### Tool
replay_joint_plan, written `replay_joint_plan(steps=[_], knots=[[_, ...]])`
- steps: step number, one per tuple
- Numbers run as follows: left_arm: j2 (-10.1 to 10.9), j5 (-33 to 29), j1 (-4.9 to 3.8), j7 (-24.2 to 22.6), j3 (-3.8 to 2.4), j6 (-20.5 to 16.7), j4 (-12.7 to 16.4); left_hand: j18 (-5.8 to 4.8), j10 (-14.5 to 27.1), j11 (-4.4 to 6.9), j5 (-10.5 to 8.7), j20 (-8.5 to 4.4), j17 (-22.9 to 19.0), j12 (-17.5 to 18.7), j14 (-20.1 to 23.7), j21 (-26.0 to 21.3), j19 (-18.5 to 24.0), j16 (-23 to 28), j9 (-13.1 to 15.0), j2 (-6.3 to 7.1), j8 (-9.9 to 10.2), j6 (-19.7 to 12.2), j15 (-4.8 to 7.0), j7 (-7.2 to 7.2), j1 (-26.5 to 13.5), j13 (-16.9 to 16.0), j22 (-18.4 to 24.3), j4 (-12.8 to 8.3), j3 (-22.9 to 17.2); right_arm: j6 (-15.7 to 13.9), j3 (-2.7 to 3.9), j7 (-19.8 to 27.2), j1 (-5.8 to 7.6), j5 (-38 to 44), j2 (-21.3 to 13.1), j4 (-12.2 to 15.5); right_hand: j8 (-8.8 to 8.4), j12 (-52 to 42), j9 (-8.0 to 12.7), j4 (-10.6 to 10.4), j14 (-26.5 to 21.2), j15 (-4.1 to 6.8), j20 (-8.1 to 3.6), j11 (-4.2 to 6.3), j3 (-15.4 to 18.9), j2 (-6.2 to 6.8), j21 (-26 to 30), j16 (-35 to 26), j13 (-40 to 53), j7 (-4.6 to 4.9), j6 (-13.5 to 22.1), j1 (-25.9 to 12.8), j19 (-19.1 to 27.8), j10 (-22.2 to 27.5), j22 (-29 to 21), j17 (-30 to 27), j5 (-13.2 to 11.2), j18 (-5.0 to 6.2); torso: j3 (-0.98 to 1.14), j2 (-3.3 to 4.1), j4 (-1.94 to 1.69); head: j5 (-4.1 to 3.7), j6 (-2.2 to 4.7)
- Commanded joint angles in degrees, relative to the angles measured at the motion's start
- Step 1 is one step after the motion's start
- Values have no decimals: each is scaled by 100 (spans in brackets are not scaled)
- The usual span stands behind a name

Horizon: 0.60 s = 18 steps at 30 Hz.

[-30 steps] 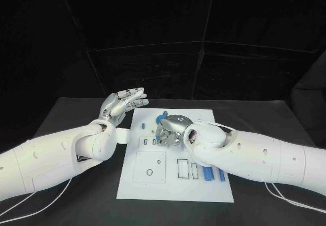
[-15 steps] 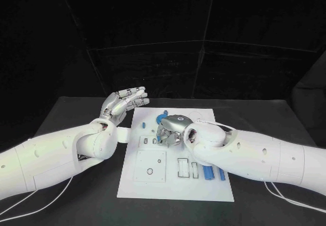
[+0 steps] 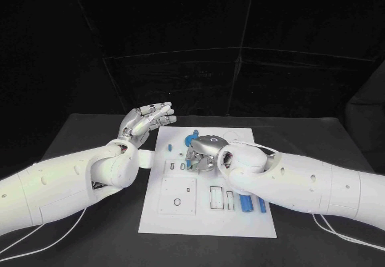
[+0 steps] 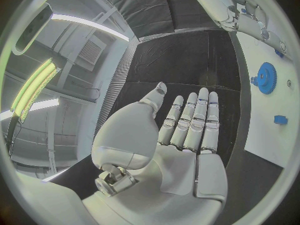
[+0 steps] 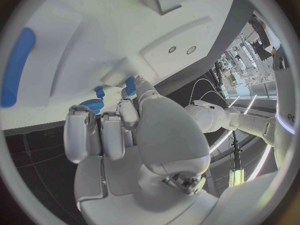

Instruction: Assemble the parts on the task board

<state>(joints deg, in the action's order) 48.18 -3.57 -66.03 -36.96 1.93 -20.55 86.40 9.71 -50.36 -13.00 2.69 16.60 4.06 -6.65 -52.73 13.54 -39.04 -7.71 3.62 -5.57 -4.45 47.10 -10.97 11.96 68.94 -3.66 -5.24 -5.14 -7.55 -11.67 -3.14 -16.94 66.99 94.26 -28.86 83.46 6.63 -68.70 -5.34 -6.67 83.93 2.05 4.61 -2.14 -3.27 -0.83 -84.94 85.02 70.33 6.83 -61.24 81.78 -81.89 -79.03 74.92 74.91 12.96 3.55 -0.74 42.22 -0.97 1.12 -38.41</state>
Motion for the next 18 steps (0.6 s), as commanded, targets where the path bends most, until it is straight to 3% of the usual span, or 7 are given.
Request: replay_joint_plan(steps=[1,18], knots=[[-4,6,-10,-20,-4,80,2,-4,-26,-7,34,-2,-9,27,21,-18,-6,34,4,-28,23,28,1,406,-21,4,6,-19,-26,231,-22,-58,-19,31,-3,-9,-31,31,10,-21,400,-20,1,5,-8,20,26,-37,-5,21,28,-67,26,28,401,555,23,-93,-3,2,-7,-6,-6],[1,6,-10,-11,-4,82,-1,-6,-24,-10,34,-2,-10,30,28,-22,-1,41,2,-26,28,10,-1,409,-29,4,10,-24,-34,270,-22,-61,-19,32,2,11,-198,203,38,-144,368,-78,52,-68,56,274,94,-131,-134,102,232,-332,111,134,287,418,-22,-67,0,1,0,11,-24]])
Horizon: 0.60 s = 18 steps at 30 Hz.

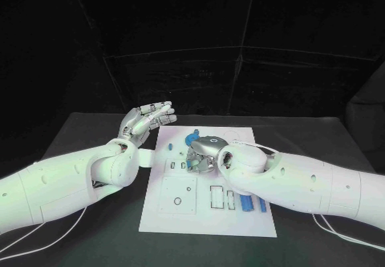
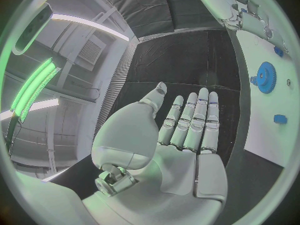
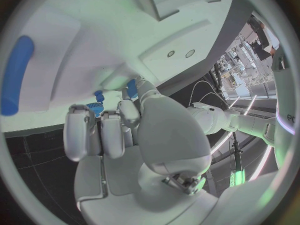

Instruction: Assemble the parts on the task board

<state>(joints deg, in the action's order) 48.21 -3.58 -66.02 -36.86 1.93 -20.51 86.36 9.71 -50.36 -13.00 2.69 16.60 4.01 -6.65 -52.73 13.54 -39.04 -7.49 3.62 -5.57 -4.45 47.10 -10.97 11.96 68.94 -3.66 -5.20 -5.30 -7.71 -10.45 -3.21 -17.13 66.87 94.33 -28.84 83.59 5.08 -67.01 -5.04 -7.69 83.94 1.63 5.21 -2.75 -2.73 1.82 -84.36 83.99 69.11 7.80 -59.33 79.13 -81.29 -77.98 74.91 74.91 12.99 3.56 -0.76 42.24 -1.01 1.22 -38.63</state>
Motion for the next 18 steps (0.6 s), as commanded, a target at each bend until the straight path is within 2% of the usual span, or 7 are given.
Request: replay_joint_plan(steps=[1,11,15,18], knots=[[-2,8,-10,-20,-4,79,3,-5,-24,-9,34,-2,-5,30,28,-22,-1,19,2,-26,28,11,-1,409,-30,4,5,-8,-18,147,-14,-42,-7,25,2,-3,-52,42,9,-50,365,-40,-5,-11,8,22,40,-34,-18,8,55,-83,54,35,281,409,-29,-66,2,-2,4,1,-1],[0,8,-10,-13,-4,89,0,-6,-21,-11,34,-2,-5,32,32,-24,1,23,0,-25,32,-8,-2,411,-33,5,7,-12,-22,-18,-14,-70,-7,25,6,-5,-126,157,25,-133,353,-71,27,-48,69,120,84,-77,-108,45,218,-213,104,113,211,355,-29,-50,3,2,1,-2,-8],[0,8,-10,-10,-4,95,-2,-6,-21,-11,34,-2,-5,32,32,-24,1,23,0,-25,32,-8,-2,411,-33,5,7,-12,-22,-92,-14,-87,-7,25,9,-4,-132,190,28,-291,348,-93,48,-71,228,221,102,-98,-136,63,305,-434,119,138,187,331,62,-45,2,2,0,-5,-10],[-1,8,-10,-19,-4,98,-4,-7,-21,-11,34,-2,-5,32,33,-25,2,24,1,-25,31,17,-3,411,-34,5,8,-14,-23,-275,-14,-107,-7,25,7,6,-139,255,36,-406,344,-111,64,-95,354,274,123,-114,-190,88,403,-537,140,194,156,314,54,-38,3,1,1,-9,-12]])
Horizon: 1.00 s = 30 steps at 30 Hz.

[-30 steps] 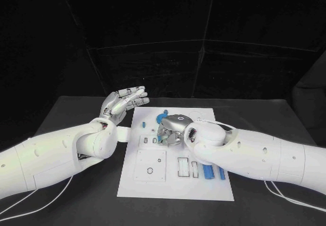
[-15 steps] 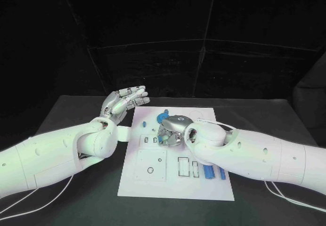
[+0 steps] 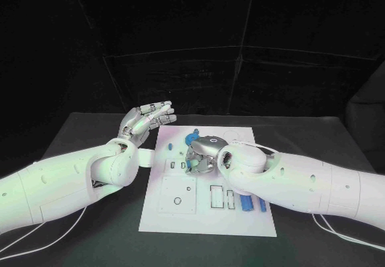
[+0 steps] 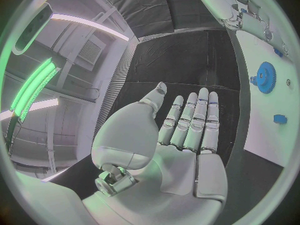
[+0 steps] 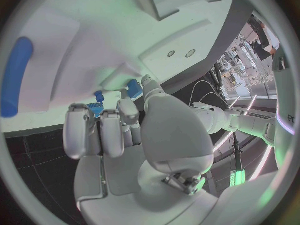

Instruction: Assemble the parts on the task board

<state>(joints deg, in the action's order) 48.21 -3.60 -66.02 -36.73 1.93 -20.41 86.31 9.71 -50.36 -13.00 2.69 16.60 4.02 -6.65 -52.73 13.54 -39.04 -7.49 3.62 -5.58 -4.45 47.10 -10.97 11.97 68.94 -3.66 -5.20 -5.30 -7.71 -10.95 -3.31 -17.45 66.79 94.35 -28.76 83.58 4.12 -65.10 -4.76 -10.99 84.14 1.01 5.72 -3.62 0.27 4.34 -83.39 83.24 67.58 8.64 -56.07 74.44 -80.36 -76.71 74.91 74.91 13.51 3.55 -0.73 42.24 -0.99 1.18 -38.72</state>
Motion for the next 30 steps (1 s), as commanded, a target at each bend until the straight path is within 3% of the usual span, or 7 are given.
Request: replay_joint_plan(steps=[1,7,18,19,23,25,30], knots=[[-1,10,-10,-35,-4,89,0,-7,-35,-7,34,-3,-5,27,34,-27,4,26,7,-27,22,72,-2,404,-35,3,11,-22,-34,-320,-5,-74,-1,24,-4,13,-43,179,17,-129,321,-61,27,-26,117,53,44,-51,-137,22,147,-85,67,148,129,301,15,-32,0,1,0,-5,-3],[6,159,-10,45,-4,151,-39,79,-366,125,35,-42,68,-55,-393,104,-240,-160,31,-32,-74,448,134,272,-125,-7,-20,-76,-142,-1136,-2,425,-9,-127,-153,154,-26,400,55,-360,303,-115,70,-86,351,200,111,-105,-370,90,420,5,140,324,26,236,223,-7,10,-7,0,-1,2],[73,1584,-16,1199,-5,684,-230,102,-2269,909,59,-984,1202,-599,-3347,1427,-2658,-1816,108,147,-323,1378,1115,-375,-573,-292,-554,144,-57,-887,14,2394,395,-2324,-1055,599,123,476,17,-223,235,-96,71,-56,347,-30,431,-285,-488,60,353,537,537,457,-501,-1,475,113,9,-92,2,-17,26],[93,1832,-30,1435,-6,767,-251,83,-2638,1067,31,-1165,2373,-719,-3387,1736,-3085,-3124,144,179,-347,1537,1265,-495,-570,-430,-702,156,-66,-799,16,2481,490,-2773,-1203,630,157,467,7,-189,227,-83,60,-41,341,-70,460,-311,-490,43,305,594,563,445,-542,-29,466,122,12,-120,7,-19,40],[132,2557,-120,2222,-6,1088,-276,90,-3001,1208,50,-1348,5164,-1040,-3526,2269,-3642,-5697,231,218,-393,1693,1407,-599,-479,-750,-984,112,-118,-691,56,2587,657,-3492,-1514,640,179,435,3,-159,228,-72,49,-29,330,-122,471,-317,-471,32,278,645,563,416,-550,-29,466,122,23,-190,-1,-2,31],[140,3024,-192,2709,-6,1348,-287,-39,-2944,1306,46,-1432,6391,-1405,-3561,3228,-4179,-6740,319,212,-489,1664,1451,-682,-422,-1082,-1910,109,-154,-665,89,2595,727,-3776,-1649,597,182,426,2,-157,228,-70,47,-28,329,-132,470,-321,-465,31,275,648,559,409,-547,-33,467,121,32,-220,-3,5,20],[125,3929,-352,3869,-6,2048,-267,-253,-2499,1271,22,-1473,7182,-2150,-3497,4647,-4371,-7352,549,278,-783,1533,1459,-673,-471,-1774,-3694,221,-86,-622,128,2559,850,-4407,-1886,449,190,418,1,-155,224,-66,42,-24,332,-158,487,-339,-464,28,267,649,573,397,-572,-55,484,126,71,-278,-13,3,-13]])
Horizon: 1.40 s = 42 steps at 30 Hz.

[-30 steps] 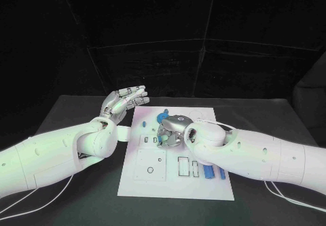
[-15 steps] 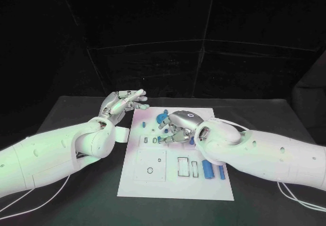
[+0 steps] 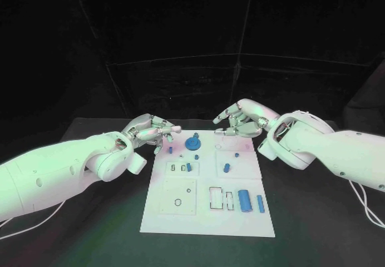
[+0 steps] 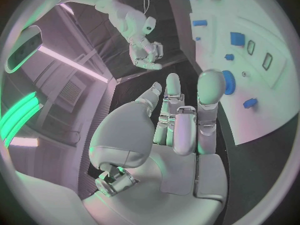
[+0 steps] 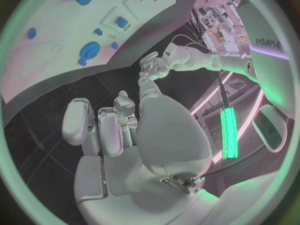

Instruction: Assemble the parts on the task board

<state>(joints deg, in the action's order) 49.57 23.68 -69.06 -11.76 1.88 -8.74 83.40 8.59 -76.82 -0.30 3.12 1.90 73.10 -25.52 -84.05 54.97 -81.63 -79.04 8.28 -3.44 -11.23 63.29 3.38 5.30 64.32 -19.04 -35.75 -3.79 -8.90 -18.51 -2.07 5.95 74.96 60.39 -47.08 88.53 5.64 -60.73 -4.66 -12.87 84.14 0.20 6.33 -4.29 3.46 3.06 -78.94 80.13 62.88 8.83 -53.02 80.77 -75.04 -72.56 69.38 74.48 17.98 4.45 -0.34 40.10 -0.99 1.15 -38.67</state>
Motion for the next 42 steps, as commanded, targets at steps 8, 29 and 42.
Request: replay_joint_plan(steps=[8,29,42], knots=[[-320,1860,-369,2935,178,1654,-204,-216,398,11,-17,5,907,-1139,-433,1095,-161,-619,415,-213,-586,-290,71,-67,-816,-929,-1372,1055,451,218,18,155,115,-1418,-167,-242,57,-77,-11,57,228,23,-28,53,32,-35,55,-30,46,0,-59,32,45,-62,-34,-6,86,38,60,-148,-27,-31,-75],[-1503,2761,-767,3907,726,1869,-1011,-331,468,172,-32,-103,1487,-2738,-549,1815,-138,-987,1530,-148,-2054,-818,180,-248,-542,-2181,-2390,1839,1680,273,17,-12,130,-1217,27,-483,84,-115,-16,112,233,33,-39,64,49,-26,68,-31,71,-11,-90,83,48,-91,-48,1,101,40,59,-154,-45,68,-156],[-1732,2830,-770,3950,732,2001,-1131,-333,505,177,-32,-108,1498,-2804,-551,1839,-127,-994,1711,-194,-2236,-957,184,-252,-364,-2205,-2427,1846,1799,246,16,-15,129,-1119,87,-539,124,-148,-20,147,237,50,-56,82,52,-79,74,-44,83,-25,-131,117,35,-127,-48,-5,318,39,62,-145,-41,75,-150]])
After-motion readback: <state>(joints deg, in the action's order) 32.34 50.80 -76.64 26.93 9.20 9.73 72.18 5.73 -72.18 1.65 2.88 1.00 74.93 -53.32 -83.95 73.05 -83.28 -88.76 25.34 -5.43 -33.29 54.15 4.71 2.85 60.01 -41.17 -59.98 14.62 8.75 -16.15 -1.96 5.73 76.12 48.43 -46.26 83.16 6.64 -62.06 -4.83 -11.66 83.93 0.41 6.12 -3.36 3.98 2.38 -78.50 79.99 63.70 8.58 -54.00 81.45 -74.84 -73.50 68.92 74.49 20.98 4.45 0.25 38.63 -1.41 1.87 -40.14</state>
